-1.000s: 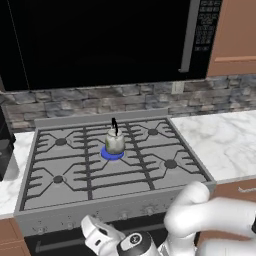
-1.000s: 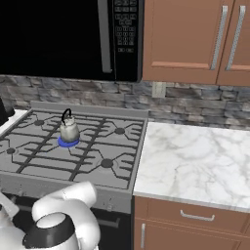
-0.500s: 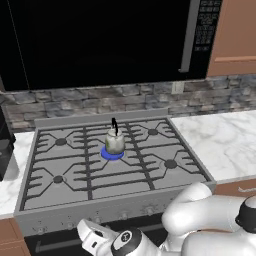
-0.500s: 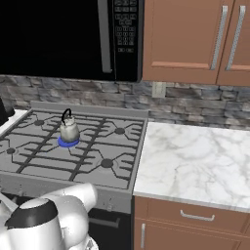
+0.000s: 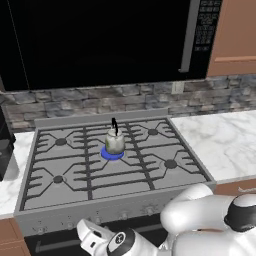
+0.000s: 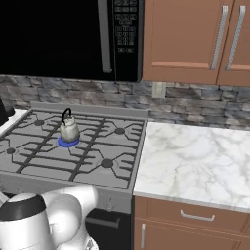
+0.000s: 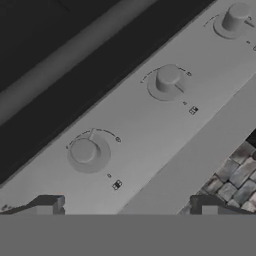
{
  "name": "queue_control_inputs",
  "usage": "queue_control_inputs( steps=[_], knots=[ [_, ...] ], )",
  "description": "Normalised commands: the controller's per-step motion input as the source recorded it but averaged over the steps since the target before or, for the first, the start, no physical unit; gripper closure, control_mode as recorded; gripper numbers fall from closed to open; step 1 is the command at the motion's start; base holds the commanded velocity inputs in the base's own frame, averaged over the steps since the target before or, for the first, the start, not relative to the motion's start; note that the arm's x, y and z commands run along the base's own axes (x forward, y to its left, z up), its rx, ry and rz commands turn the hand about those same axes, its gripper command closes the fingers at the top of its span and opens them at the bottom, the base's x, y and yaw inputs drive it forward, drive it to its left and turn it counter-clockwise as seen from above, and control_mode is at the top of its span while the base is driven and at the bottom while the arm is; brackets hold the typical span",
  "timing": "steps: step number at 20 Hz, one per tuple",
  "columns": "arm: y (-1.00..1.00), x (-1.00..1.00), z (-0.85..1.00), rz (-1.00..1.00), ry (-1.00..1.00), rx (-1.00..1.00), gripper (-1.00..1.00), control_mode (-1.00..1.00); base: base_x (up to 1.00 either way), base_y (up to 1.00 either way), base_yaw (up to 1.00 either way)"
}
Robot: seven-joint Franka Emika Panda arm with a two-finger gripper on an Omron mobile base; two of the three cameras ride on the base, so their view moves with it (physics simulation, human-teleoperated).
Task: Lower the heat of the kettle.
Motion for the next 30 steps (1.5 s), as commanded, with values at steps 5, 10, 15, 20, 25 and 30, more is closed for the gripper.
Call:
queue_control_inputs(
  steps=[5,10,15,20,25,30],
  knots=[
    [-0.03,0.25,0.00,-0.07,0.00,0.03,-1.00,-1.00,0.00,0.00,0.00],
    [0.00,0.11,-0.12,-0.03,0.00,0.00,-1.00,-1.00,0.00,0.00,0.00],
    [0.00,0.00,-0.23,0.00,0.00,0.00,-1.00,-1.00,0.00,0.00,0.00],
    [0.00,0.00,-0.23,0.00,0.00,0.00,-1.00,-1.00,0.00,0.00,0.00],
    [0.00,0.01,-0.19,0.00,-0.03,0.00,-1.00,-1.00,0.00,0.00,0.00],
    [0.00,0.11,-0.16,0.00,-0.07,0.01,-1.00,-1.00,0.00,0.00,0.00]
  ],
)
